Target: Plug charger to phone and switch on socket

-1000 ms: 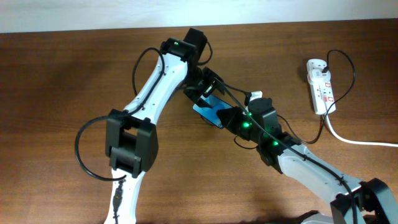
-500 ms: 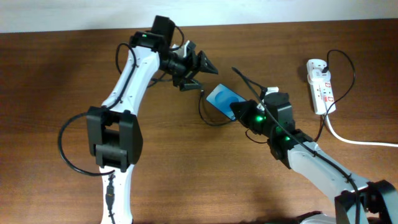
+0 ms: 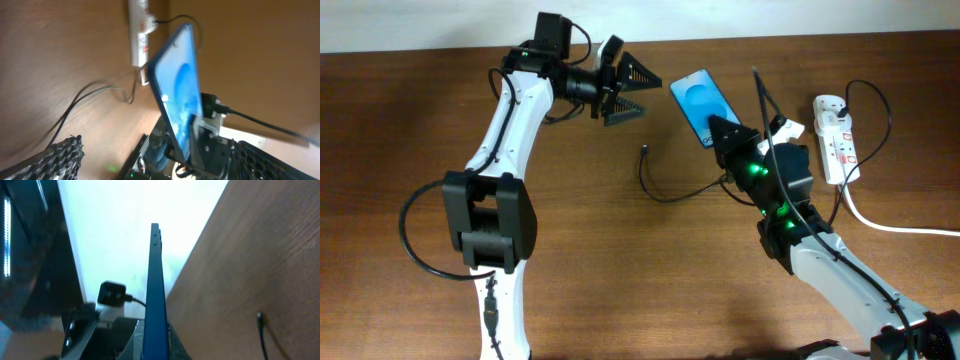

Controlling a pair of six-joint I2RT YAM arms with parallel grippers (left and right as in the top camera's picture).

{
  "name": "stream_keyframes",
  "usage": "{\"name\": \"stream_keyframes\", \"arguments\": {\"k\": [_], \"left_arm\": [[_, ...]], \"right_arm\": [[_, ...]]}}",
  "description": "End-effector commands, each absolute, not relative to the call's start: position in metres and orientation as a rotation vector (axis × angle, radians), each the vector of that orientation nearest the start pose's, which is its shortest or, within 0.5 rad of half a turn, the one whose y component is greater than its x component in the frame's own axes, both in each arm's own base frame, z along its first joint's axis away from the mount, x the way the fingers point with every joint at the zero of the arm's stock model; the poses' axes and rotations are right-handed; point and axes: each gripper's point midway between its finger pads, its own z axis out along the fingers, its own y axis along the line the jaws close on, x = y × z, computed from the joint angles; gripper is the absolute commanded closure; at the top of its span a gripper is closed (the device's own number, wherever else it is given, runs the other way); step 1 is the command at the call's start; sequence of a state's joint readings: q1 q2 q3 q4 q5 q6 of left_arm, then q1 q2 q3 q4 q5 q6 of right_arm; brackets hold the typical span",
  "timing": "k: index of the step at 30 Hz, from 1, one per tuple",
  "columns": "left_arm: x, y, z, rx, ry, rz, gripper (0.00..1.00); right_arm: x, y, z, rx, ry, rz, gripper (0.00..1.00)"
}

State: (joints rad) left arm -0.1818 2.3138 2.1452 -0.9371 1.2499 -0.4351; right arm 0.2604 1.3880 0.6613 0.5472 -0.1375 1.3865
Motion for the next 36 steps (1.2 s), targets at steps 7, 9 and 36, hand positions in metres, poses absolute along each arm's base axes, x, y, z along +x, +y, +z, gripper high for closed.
{"name": "stream_keyframes", "arguments": {"k": [7, 9, 36], "left_arm": [[0.466, -0.254, 0.241, 0.170, 2.398, -2.033, 0.02], [0.469, -0.255, 0.243, 0.155, 2.396, -2.038, 0.02], [0.496, -0.302, 0.264, -0.054, 2.412, -2.032, 0.17]], "right_arm": [[0.436, 0.123, 0.293, 1.001, 1.437, 1.368, 0.96], [0.438, 0.133, 0.296, 0.995, 1.435, 1.373, 0.96], [0.447, 0.162, 0.267, 1.169, 1.416, 1.400, 0.96]]}}
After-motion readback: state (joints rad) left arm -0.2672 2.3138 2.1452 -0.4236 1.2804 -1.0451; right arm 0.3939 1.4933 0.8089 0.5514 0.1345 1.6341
